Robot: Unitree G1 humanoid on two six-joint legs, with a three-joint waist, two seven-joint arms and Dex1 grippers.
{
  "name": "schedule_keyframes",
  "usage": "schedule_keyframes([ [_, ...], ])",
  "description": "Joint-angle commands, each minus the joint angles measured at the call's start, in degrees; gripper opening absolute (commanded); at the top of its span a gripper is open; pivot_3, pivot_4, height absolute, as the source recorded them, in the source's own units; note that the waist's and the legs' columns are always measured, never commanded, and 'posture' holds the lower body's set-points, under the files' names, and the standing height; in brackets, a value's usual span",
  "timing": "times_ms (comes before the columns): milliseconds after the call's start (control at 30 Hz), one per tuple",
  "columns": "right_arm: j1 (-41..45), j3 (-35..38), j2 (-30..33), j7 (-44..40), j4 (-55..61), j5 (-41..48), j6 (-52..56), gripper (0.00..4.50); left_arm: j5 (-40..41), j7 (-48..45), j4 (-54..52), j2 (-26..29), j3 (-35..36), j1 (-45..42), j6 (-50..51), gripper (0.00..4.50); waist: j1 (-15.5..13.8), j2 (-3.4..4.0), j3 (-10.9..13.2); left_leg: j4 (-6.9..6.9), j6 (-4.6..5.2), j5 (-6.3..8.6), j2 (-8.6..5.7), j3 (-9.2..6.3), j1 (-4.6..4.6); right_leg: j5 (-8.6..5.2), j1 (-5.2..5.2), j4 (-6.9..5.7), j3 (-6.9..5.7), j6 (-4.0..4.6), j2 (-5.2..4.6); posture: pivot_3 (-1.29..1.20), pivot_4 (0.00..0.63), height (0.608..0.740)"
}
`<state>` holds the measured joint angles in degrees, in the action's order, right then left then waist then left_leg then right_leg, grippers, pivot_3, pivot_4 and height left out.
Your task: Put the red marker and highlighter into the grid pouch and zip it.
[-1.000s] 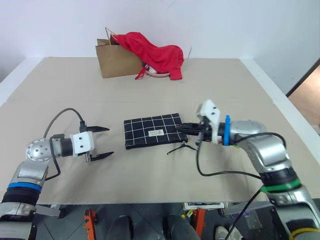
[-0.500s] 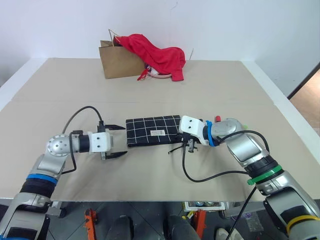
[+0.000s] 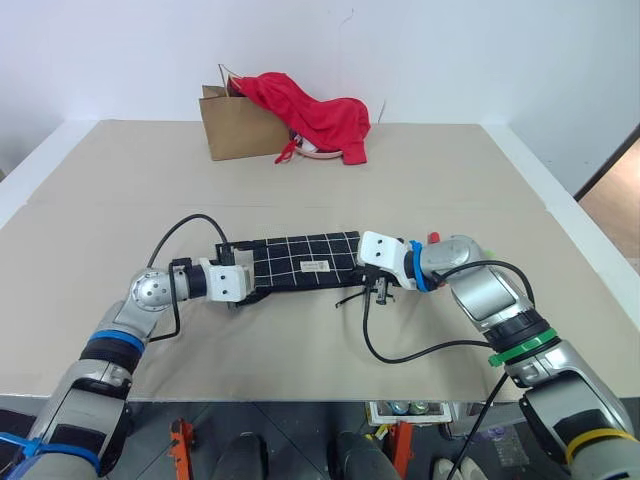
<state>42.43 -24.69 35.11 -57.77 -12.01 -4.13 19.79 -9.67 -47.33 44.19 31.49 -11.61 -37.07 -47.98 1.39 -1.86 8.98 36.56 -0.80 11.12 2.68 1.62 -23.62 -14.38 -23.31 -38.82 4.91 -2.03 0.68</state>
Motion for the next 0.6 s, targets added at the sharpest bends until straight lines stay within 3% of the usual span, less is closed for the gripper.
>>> schedule_keyframes([
  [33,-0.9,0.4,0.3,-1.2,0.2,-0.8,0.3,0.04,0.1,-0.7,2.6,-1.1,-1.5,-0.3,-0.9,4.5,0.0,0.0,0.0,0.0,0.0,0.0,-0.01,0.0,0.0,0.0,0.0,0.0,0.02,-0.01,0.0,0.0,0.15,0.74],
  [133,-1.0,0.5,0.2,-1.4,0.1,-0.9,0.3,0.0,1.2,-1.9,2.8,-1.6,-1.7,-0.3,-1.9,3.9,0.0,0.02,0.0,0.0,0.0,0.0,-0.01,0.0,-0.01,0.0,0.0,0.0,0.01,0.0,0.0,0.0,0.15,0.74],
  [233,-0.8,0.5,-0.1,-1.7,-0.3,-1.0,0.1,0.0,2.8,-3.9,3.1,-2.3,-2.1,-0.3,-2.8,2.23,0.0,0.02,0.0,-0.01,0.0,0.0,-0.02,-0.01,-0.04,-0.02,-0.02,0.0,0.02,0.02,0.0,0.0,0.15,0.74],
  [267,-0.7,0.5,-0.2,-1.8,-0.4,-1.1,0.1,0.0,3.5,-4.9,3.0,-2.5,-2.3,-0.1,-2.9,2.0,0.0,0.02,0.0,-0.02,0.0,0.0,-0.02,-0.02,-0.04,-0.03,-0.02,0.0,0.02,0.02,0.0,0.0,0.15,0.74],
  [300,-0.5,0.5,-0.3,-1.8,-0.6,-1.1,0.0,0.0,4.0,-5.6,3.0,-2.7,-2.4,-0.1,-2.9,1.37,0.0,0.02,0.0,-0.03,0.0,0.0,-0.02,-0.02,-0.05,-0.04,-0.03,0.0,0.01,0.04,0.01,0.0,0.15,0.74],
  [367,-0.3,0.5,-0.5,-1.9,-1.0,-1.2,-0.1,0.0,4.8,-6.8,2.6,-2.9,-2.6,0.1,-2.8,0.92,0.0,0.03,0.0,-0.04,0.0,0.01,-0.02,-0.02,-0.04,-0.05,-0.03,0.0,0.01,0.06,0.01,0.0,0.15,0.74],
  [433,-0.2,0.5,-0.6,-2.1,-1.3,-1.3,-0.2,0.0,5.7,-8.0,2.2,-3.0,-2.7,0.2,-2.6,0.08,0.0,0.05,0.0,-0.08,0.0,0.01,-0.02,-0.01,-0.02,-0.09,-0.02,0.0,0.02,0.06,0.01,0.0,0.15,0.74],
  [533,0.2,1.2,-1.3,-1.5,-2.0,-1.1,0.1,0.0,7.4,-10.0,1.4,-3.1,-2.6,0.5,-1.7,0.03,0.0,0.06,0.0,-0.1,0.0,0.01,-0.02,-0.02,-0.02,-0.11,-0.02,0.01,0.01,0.07,0.01,0.0,0.15,0.74],
  [600,1.8,3.6,-3.3,1.6,-4.7,-0.4,0.5,0.67,8.6,-11.8,0.3,-2.9,-2.5,1.0,0.7,0.0,0.0,0.06,0.0,-0.11,0.0,0.01,-0.02,-0.02,-0.02,-0.11,-0.02,0.01,0.01,0.08,0.02,0.0,0.15,0.74],
])
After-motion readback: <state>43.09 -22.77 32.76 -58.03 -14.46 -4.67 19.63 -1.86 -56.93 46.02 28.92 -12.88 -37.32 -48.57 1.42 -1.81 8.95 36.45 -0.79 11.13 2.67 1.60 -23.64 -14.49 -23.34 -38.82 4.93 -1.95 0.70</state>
